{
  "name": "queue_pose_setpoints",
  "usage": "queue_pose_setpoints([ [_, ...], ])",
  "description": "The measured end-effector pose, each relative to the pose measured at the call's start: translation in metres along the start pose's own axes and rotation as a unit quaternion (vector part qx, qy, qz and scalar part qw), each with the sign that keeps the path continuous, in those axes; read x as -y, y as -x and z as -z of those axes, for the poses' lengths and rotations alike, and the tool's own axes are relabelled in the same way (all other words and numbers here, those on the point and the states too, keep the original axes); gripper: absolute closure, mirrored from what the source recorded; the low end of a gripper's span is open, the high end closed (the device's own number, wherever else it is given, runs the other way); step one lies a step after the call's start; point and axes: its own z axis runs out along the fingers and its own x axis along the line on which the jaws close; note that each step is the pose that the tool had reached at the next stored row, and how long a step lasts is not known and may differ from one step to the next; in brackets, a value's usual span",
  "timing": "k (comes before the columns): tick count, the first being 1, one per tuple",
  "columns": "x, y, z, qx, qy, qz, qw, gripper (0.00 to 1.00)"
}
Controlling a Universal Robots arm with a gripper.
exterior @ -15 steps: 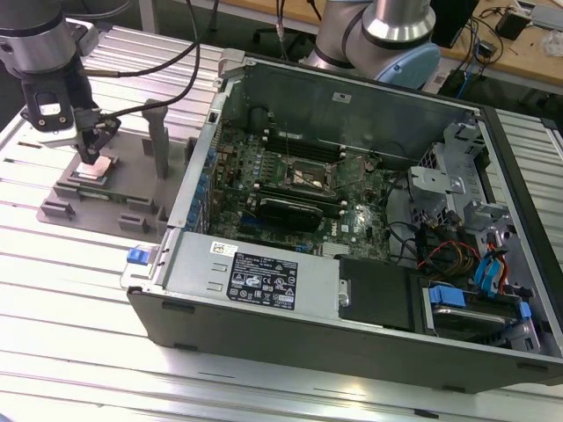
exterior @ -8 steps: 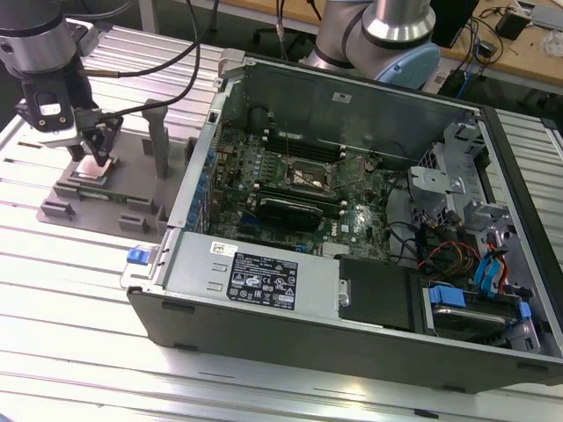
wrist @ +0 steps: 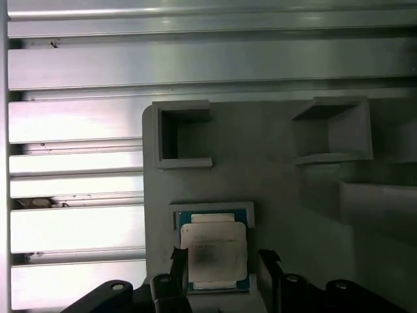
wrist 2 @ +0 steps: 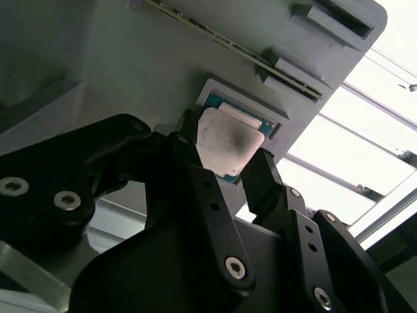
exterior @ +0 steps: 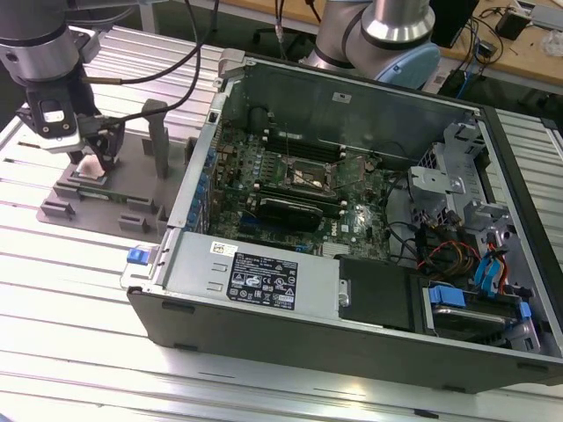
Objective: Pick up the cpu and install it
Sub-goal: 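Pick up the cpu and move it towards the insertion slot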
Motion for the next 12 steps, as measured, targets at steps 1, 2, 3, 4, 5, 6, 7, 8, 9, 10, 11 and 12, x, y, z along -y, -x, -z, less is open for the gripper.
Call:
queue_pose_setpoints([
  [1, 0.0, 0.0, -0.0006, 0.0, 0.0, 0.0, 1.0, 0.46],
  [2, 0.0, 0.0, -0.0005, -0.0001, -0.0001, 0.0, 1.0, 0.46],
  [3, 0.0, 0.0, -0.0005, -0.0001, -0.0001, 0.0, 1.0, 0.46],
  [4, 0.0, 0.0, -0.0006, -0.0001, -0.0001, 0.0, 1.0, 0.46],
  [5, -0.0001, 0.0, -0.0006, -0.0001, -0.0001, 0.0, 1.0, 0.45],
  [6, -0.0001, 0.0, -0.0006, 0.0, -0.0001, 0.0, 1.0, 0.38],
  [7, -0.0001, 0.0, -0.0006, 0.0, 0.0, 0.0, 1.0, 0.38],
  [8, -0.0001, 0.0, -0.0006, -0.0001, -0.0001, 0.0, 1.0, 0.38],
  [9, -0.0001, 0.0, -0.001, 0.0001, 0.0, 0.0, 1.0, 0.38],
  [10, -0.0001, 0.0, -0.002, 0.0002, 0.0001, 0.0, 1.0, 0.38],
  [11, -0.0002, -0.0001, -0.0036, 0.0, 0.0, 0.0, 1.0, 0.38],
  [12, -0.0003, -0.0002, -0.0049, 0.0, 0.0001, 0.0, 1.0, 0.38],
])
